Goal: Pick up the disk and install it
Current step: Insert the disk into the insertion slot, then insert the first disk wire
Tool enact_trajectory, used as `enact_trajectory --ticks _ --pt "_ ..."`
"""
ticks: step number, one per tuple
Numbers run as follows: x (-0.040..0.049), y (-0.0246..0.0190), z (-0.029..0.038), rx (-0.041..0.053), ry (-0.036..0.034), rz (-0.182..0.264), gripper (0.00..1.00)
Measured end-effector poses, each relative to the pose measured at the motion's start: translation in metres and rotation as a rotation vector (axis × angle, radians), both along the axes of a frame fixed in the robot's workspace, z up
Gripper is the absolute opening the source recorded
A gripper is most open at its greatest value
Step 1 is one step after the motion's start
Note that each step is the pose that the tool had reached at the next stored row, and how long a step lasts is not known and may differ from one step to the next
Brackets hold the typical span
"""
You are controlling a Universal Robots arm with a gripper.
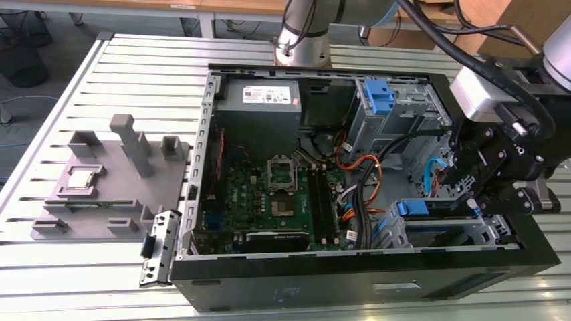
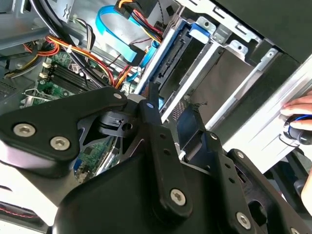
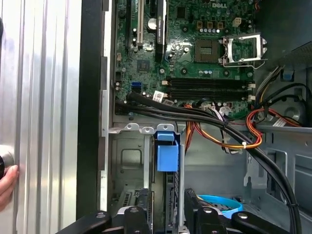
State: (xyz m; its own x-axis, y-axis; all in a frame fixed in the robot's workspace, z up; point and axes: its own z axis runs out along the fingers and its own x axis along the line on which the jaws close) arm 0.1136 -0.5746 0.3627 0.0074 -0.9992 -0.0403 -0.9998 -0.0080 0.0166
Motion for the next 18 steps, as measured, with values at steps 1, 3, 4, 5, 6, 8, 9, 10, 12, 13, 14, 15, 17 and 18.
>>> enact_trajectory --ticks 1,3,4,5,6,8,9,10,12,13,14,15,17,18 --pt "-0.0003 0.0006 -0.0014 0.0001 -0.0008 0.000 0.42" --pt "-0.0005 0.0016 -0.0029 0.0002 -0.0015 0.000 0.42" --pt "-0.0005 0.0016 -0.0029 0.0002 -0.0016 0.000 0.42" --pt "-0.0005 0.0016 -0.0029 0.0001 -0.0016 0.000 0.42" --pt "-0.0006 0.0023 -0.0038 0.0000 -0.0016 0.000 0.42" --pt "-0.0006 0.0029 -0.0047 0.0000 -0.0016 0.000 0.42" --pt "-0.0006 0.0029 -0.0047 0.0000 -0.0016 0.000 0.42" --pt "-0.0006 0.0029 -0.0048 0.0001 -0.0016 0.000 0.42" --pt "-0.0006 0.0029 -0.0048 0.0000 -0.0016 0.000 0.42" --pt "-0.0006 0.0029 -0.0048 0.0000 -0.0016 0.000 0.42" --pt "-0.0006 0.0029 -0.0048 0.0000 -0.0016 0.000 0.42" --pt "-0.0006 0.0030 -0.0048 0.0000 -0.0016 0.000 0.42" --pt "-0.0006 0.0030 -0.0036 -0.0003 -0.0016 0.000 0.42" --pt "-0.0006 0.0030 -0.0026 -0.0003 -0.0016 0.000 0.42"
